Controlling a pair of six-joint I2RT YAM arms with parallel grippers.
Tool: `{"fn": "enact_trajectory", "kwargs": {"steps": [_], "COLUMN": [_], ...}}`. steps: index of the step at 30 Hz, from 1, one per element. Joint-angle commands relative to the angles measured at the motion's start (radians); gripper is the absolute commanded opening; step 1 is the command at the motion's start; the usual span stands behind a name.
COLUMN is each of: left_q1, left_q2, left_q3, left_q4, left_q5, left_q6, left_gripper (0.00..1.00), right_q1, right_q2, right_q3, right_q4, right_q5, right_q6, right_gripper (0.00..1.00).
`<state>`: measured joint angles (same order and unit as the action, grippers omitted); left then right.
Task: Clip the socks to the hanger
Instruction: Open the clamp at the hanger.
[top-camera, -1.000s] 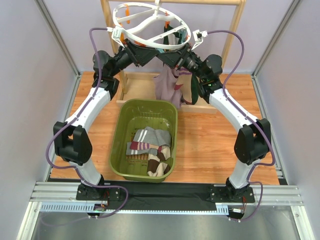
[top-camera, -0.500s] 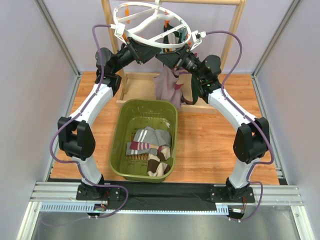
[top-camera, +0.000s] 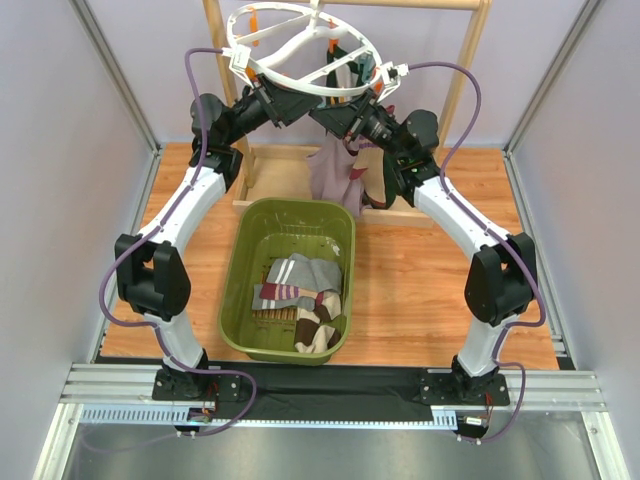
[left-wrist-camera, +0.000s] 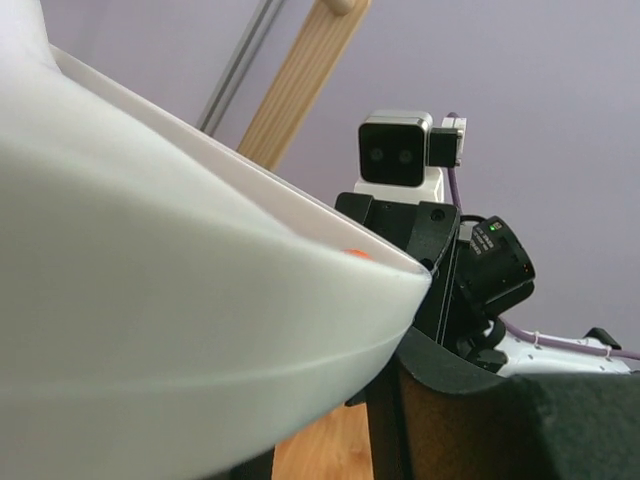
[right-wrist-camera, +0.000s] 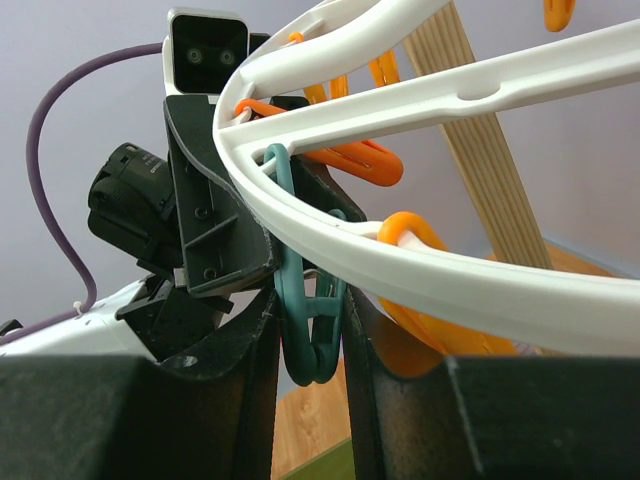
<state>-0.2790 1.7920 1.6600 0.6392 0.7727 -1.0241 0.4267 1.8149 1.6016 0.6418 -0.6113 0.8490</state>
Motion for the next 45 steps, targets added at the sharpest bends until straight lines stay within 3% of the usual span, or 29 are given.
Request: {"fn": "enact_trajectory", "kwargs": {"steps": [1, 2, 5, 6, 8, 10, 11, 18, 20, 23, 27, 32, 34, 45], "left_q1": [0.001, 0.001, 0.003, 0.003, 0.004, 0.006, 0.006, 0.006, 0.008, 0.011, 0.014, 0.017, 0.020, 0.031], "left_q2": [0.001, 0.007, 0.009, 0.007, 0.004, 0.003, 0.001, 0.003, 0.000, 0.007, 0.021, 0.015, 0.017, 0.029], "left_q3": [0.038, 0.043, 0.043, 0.041, 0.038, 0.035, 0.037, 0.044, 0.041, 0.029, 0.029, 0.027, 0.020, 0.015], "left_q4": [-0.047, -0.055, -0.064, -0.067, -0.061, -0.059, -0.059, -0.090, -0.086, -0.002, 0.069, 0.092, 0.121, 0.172], "left_q5": [-0.032, -0.032, -0.029, -0.029, -0.027, -0.029, -0.029, -0.023, -0.018, -0.001, 0.025, 0.037, 0.040, 0.054], "left_q6": [0.002, 0.001, 0.002, 0.001, -0.002, -0.004, -0.002, -0.017, -0.030, -0.109, -0.182, -0.211, -0.235, -0.286], "left_gripper": [0.07, 0.00, 0.00, 0.00, 0.00, 0.00, 0.00, 0.00, 0.00, 0.00, 0.00, 0.00, 0.00, 0.00], "right_q1": [0.017, 0.017, 0.012, 0.012, 0.006, -0.002, -0.009, -0.023, -0.025, -0.034, -0.049, -0.049, -0.049, -0.052], "right_q2": [-0.026, -0.028, -0.037, -0.040, -0.058, -0.097, -0.110, -0.262, -0.293, -0.279, -0.221, -0.148, -0.128, -0.037], "right_q3": [0.029, 0.027, 0.027, 0.024, 0.005, -0.015, -0.029, -0.043, -0.052, -0.026, -0.029, 0.008, 0.011, 0.018], "right_q4": [-0.004, -0.011, -0.037, -0.047, -0.048, -0.071, -0.089, -0.422, -0.473, -0.501, -0.383, -0.332, -0.297, 0.024], "right_q5": [-0.010, -0.007, -0.005, -0.005, -0.007, 0.005, 0.024, 0.051, 0.097, 0.029, -0.065, -0.104, -0.113, -0.157], "right_q6": [-0.025, -0.033, -0.050, -0.050, -0.051, -0.070, -0.082, -0.228, -0.267, -0.262, -0.159, -0.107, -0.071, 0.162], "right_gripper": [0.23, 0.25, 0.36, 0.50, 0.63, 0.99, 1.00, 1.00, 1.00, 1.00, 0.96, 0.77, 0.62, 0.55]}}
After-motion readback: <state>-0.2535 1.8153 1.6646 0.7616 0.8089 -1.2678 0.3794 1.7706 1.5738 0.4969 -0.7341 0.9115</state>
